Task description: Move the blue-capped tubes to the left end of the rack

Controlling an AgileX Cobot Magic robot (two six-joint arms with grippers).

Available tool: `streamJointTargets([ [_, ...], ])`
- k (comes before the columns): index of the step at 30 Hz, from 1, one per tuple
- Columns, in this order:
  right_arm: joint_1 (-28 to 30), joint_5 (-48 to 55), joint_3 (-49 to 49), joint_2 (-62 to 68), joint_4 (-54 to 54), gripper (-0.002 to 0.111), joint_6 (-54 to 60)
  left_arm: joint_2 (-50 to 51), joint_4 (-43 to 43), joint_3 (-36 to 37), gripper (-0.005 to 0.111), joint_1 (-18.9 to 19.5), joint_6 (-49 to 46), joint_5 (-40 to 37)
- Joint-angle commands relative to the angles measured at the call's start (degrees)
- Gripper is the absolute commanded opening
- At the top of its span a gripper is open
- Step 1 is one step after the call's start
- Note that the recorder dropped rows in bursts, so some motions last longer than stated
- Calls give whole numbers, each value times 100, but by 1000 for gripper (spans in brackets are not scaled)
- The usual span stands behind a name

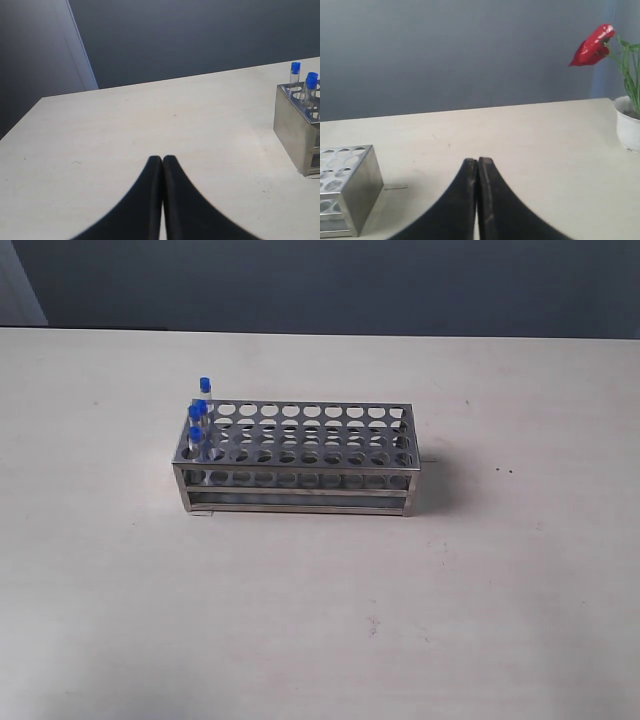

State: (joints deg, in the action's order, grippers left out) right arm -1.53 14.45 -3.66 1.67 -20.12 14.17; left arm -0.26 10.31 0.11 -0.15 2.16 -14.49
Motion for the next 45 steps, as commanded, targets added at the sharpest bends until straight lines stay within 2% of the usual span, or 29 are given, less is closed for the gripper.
streamJointTargets([
  [1,86,-45,219,-154,751,0,-694,26,-11,-11,0,-39,20,77],
  [8,86,51,366,-167,1198,0,-1286,26,-11,-11,0,-39,20,77],
  [24,86,611,366,-167,1471,0,-1272,26,-11,-11,0,-39,20,77],
  [45,86,644,366,-167,1187,0,-1236,26,-11,-11,0,-39,20,77],
])
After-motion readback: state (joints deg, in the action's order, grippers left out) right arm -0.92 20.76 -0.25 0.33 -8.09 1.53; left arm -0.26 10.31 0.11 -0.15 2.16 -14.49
